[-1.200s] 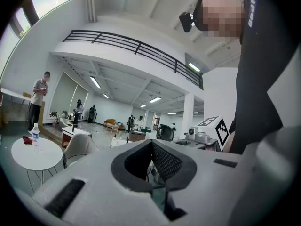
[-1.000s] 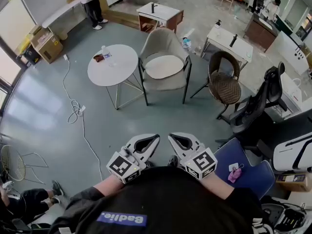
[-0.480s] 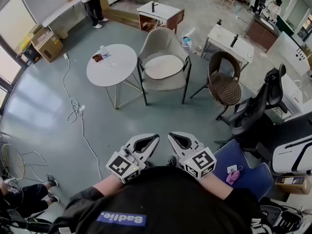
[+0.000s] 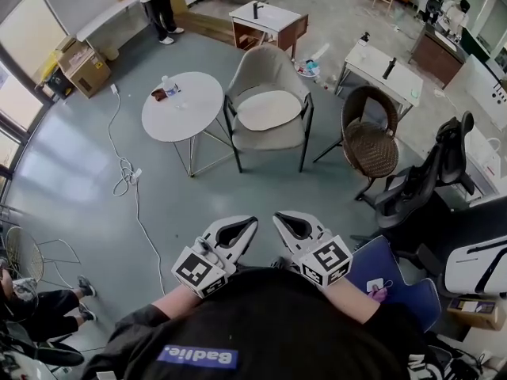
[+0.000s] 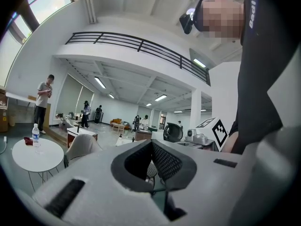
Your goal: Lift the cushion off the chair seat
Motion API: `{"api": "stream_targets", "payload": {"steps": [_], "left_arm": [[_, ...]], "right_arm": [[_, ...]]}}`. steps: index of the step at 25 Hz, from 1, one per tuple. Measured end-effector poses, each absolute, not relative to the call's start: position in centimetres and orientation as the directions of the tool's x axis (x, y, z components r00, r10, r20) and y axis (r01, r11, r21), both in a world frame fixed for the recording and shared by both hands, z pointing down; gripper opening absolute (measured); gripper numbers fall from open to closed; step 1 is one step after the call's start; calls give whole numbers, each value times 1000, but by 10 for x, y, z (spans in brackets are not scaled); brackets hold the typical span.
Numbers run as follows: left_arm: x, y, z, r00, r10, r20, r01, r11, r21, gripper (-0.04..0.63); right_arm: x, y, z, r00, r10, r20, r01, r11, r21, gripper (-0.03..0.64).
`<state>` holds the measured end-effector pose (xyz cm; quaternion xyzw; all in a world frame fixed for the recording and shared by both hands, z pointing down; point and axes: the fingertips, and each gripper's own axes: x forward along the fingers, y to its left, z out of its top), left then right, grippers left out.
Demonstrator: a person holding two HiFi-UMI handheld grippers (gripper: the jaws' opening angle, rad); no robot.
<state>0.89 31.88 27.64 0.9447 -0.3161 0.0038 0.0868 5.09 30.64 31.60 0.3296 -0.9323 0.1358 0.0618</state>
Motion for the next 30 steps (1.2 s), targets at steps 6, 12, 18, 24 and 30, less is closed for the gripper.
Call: {"api": "stream_targets", "payload": {"steps": [6, 12, 18, 24, 30], "left_arm": [[23, 306, 282, 785, -615, 72, -617, -769, 168, 12], [23, 282, 285, 783, -619, 58, -619, -765, 178, 12], [17, 234, 283, 794, -607, 30, -601, -777, 188, 12], [0, 168, 283, 814, -580, 7, -570, -798, 193, 12], [-25, 98, 287, 851, -524, 23, -520, -837, 170, 12]], "right_arm": [[64, 292, 327, -794, -566, 220, -607, 759, -235, 28], [66, 268, 331, -797, -559, 229, -603, 764, -232, 28], [64, 228, 338, -780, -571, 256, -622, 752, -218, 28], [40, 169, 338, -768, -583, 265, -637, 740, -216, 28], [17, 101, 335, -742, -618, 261, -669, 711, -216, 28]]}}
